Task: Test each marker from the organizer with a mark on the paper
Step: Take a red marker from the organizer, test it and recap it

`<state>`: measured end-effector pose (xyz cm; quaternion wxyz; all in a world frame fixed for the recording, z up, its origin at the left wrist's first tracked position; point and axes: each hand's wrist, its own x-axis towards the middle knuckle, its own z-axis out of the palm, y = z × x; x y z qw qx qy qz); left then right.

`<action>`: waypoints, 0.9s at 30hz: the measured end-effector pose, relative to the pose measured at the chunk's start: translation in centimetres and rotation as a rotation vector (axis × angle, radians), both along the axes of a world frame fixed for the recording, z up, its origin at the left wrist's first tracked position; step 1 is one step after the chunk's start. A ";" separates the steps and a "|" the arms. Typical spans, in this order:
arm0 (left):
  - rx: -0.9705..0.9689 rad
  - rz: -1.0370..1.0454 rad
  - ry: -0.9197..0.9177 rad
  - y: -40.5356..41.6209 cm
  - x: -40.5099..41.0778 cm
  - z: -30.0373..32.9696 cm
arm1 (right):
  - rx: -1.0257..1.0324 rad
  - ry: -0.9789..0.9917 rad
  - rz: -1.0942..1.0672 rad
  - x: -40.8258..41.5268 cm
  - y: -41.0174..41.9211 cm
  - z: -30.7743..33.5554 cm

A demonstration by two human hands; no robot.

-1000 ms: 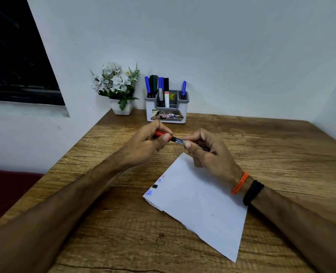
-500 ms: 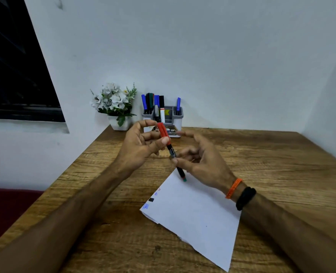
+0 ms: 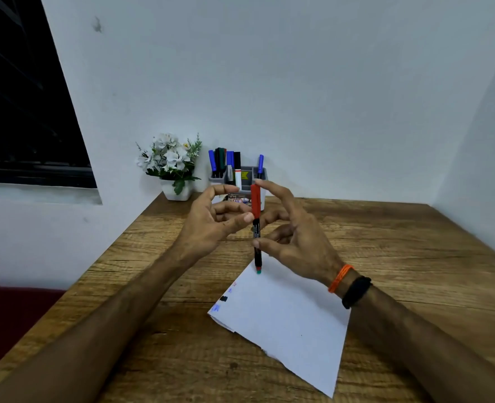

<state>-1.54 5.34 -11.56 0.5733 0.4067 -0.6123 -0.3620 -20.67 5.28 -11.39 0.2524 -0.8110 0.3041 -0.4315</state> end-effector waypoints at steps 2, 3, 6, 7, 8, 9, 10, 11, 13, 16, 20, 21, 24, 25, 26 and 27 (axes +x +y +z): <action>0.011 0.078 -0.144 -0.5 0.7 -0.7 | -0.008 -0.020 -0.040 -0.2 -0.5 0.1; 0.027 0.162 -0.302 -0.9 1.1 -1.2 | -0.012 -0.030 -0.056 -0.3 -0.9 0.2; 0.102 0.360 -0.788 -2.6 2.2 -3.0 | -0.031 -0.024 -0.106 -0.6 -3.0 0.7; 0.128 0.370 -0.873 -3.1 2.4 -3.4 | -0.040 -0.011 -0.131 -0.7 -3.8 0.9; 0.146 0.372 -0.943 -3.8 2.5 -3.8 | -0.042 -0.006 -0.151 -0.6 -4.7 1.2; 0.160 0.375 -1.014 -4.3 2.5 -4.2 | -0.035 -0.010 -0.165 -0.5 -5.5 1.4; 0.181 0.377 -1.078 -4.7 2.5 -4.4 | -0.025 -0.018 -0.178 -0.3 -6.3 1.7; 0.210 0.372 -1.127 -4.9 2.4 -4.5 | -0.020 -0.028 -0.195 -0.1 -7.1 2.1; 0.254 0.340 -1.184 -4.9 2.3 -4.5 | -0.033 -0.047 -0.236 0.4 -8.7 2.8; 0.266 0.316 -1.224 -4.8 2.4 -4.4 | -0.082 -0.073 -0.290 1.2 -11.4 3.8; 0.259 0.329 -1.233 -5.2 2.5 -4.8 | -0.149 -0.111 -0.356 2.3 -14.8 5.1; 0.255 0.331 -1.235 -5.2 2.6 -4.9 | -0.169 -0.113 -0.371 2.5 -15.6 5.4; 0.242 0.339 -1.244 -5.5 2.7 -5.2 | -0.190 -0.101 -0.409 3.1 -17.4 5.8; 0.239 0.342 -1.246 -5.5 2.7 -5.2 | -0.194 -0.093 -0.416 3.2 -17.9 5.8; 0.236 0.344 -1.247 -5.6 2.7 -5.3 | -0.195 -0.083 -0.423 3.2 -18.2 5.8; 0.234 0.345 -1.247 -5.6 2.7 -5.3 | -0.191 -0.076 -0.427 3.3 -18.5 5.6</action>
